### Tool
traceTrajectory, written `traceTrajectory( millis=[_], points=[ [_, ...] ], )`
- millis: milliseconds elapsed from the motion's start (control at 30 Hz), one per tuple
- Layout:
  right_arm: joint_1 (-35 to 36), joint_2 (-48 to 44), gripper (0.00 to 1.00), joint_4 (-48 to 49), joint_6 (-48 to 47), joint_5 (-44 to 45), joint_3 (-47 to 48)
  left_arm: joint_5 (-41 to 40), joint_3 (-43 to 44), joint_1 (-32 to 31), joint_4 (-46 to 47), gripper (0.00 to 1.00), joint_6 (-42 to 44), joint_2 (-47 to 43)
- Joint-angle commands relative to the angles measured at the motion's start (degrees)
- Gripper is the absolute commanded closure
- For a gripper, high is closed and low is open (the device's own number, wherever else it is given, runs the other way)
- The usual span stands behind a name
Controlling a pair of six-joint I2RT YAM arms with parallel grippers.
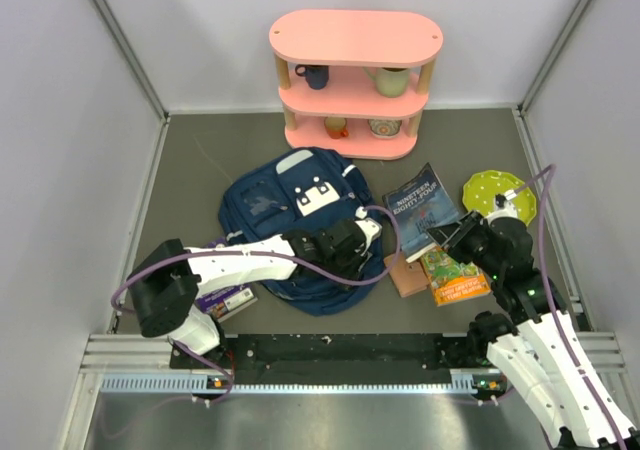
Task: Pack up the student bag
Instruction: Place the book in the student bag.
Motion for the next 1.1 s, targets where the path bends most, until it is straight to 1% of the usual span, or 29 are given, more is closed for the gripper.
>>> traceTrajectory(
  millis=[0,33,100,133,233,267,300,333,400,467,500,533,567,600,633,767,800,900,967,1000,1033,1067],
  points=[
    [-0.23,-1.42,1.00,6.41,-0.35,-0.17,4.05,3.67,2.27,0.01,1.27,0.61,-0.18,0.85],
    [-0.23,-1.42,1.00,6.41,-0.26,-0.09,3.96,3.67,2.36,0.01,1.18,0.62,-0.27,1.11],
    [-0.23,-1.42,1.00,6.23,-0.26,-0.09,3.87,3.67,2.44,0.01,1.18,0.72,-0.18,1.29],
    [-0.32,-1.34,1.00,6.14,-0.35,0.00,3.79,3.93,2.53,0.01,1.27,0.73,-0.18,1.46],
    [-0.32,-1.25,1.00,6.14,-0.26,-0.26,3.52,4.28,2.80,0.10,1.18,0.74,-0.01,1.73],
    [-0.32,-1.07,1.00,5.97,-0.35,-0.35,3.52,4.55,2.88,0.01,1.18,0.72,-0.09,1.73],
    [-0.23,-1.16,1.00,5.88,-0.52,-0.44,3.52,4.90,2.80,-0.08,1.53,0.67,-0.09,1.38],
    [-0.23,-1.07,1.00,5.88,-0.44,-0.52,3.52,5.25,2.80,-0.08,1.71,0.65,-0.01,1.12],
    [-0.32,-0.81,1.00,5.79,-0.35,-0.79,3.44,5.78,2.80,-0.08,1.88,0.67,0.17,1.11],
    [-0.32,-0.81,1.00,5.70,-0.26,-0.88,3.43,5.69,2.97,-0.08,1.71,0.71,0.08,1.64],
    [-0.23,-0.63,1.00,5.62,-0.26,-0.88,3.43,5.60,2.97,-0.08,1.71,0.75,0.08,1.90],
    [-0.32,-0.63,1.00,5.62,-0.17,-0.96,3.43,5.60,3.06,-0.08,1.62,0.81,-0.09,2.34],
    [-0.32,-0.63,1.00,5.62,-0.17,-0.96,3.52,5.52,3.15,-0.08,1.36,0.92,-0.44,2.52],
    [-0.32,-0.54,1.00,5.62,-0.35,-1.05,3.52,5.43,3.24,-0.08,1.44,0.98,-0.53,2.52],
    [-0.23,-0.63,1.00,5.53,-0.35,-1.14,3.61,5.25,3.24,-0.08,1.36,1.00,-0.53,2.52],
    [-0.23,-0.63,1.00,5.35,-0.87,-1.49,3.70,2.80,4.02,0.01,1.18,1.00,-0.71,0.86],
    [-0.32,-0.63,1.00,4.92,-1.31,-1.40,4.05,-0.60,4.90,0.01,0.22,1.00,-1.06,-0.11],
    [-0.41,-0.46,1.00,2.99,-2.72,-0.26,5.36,-4.66,7.35,0.97,-1.54,1.00,-0.36,-1.95],
    [-0.32,-0.72,1.00,1.93,-3.16,0.87,6.24,-5.91,9.38,2.99,-2.24,1.00,0.17,-3.27],
    [-0.23,-1.07,1.00,-0.51,-2.81,2.19,6.68,-6.35,10.08,3.87,-2.86,1.00,0.17,-3.71],
    [-0.41,-2.90,1.00,-0.97,-2.20,4.90,6.86,-6.35,10.61,4.84,-3.21,1.00,0.34,-4.07],
    [-0.32,-4.13,1.00,-1.15,-1.85,5.62,6.69,-6.70,11.75,6.41,-3.56,1.00,0.43,-4.77]
  ],
)
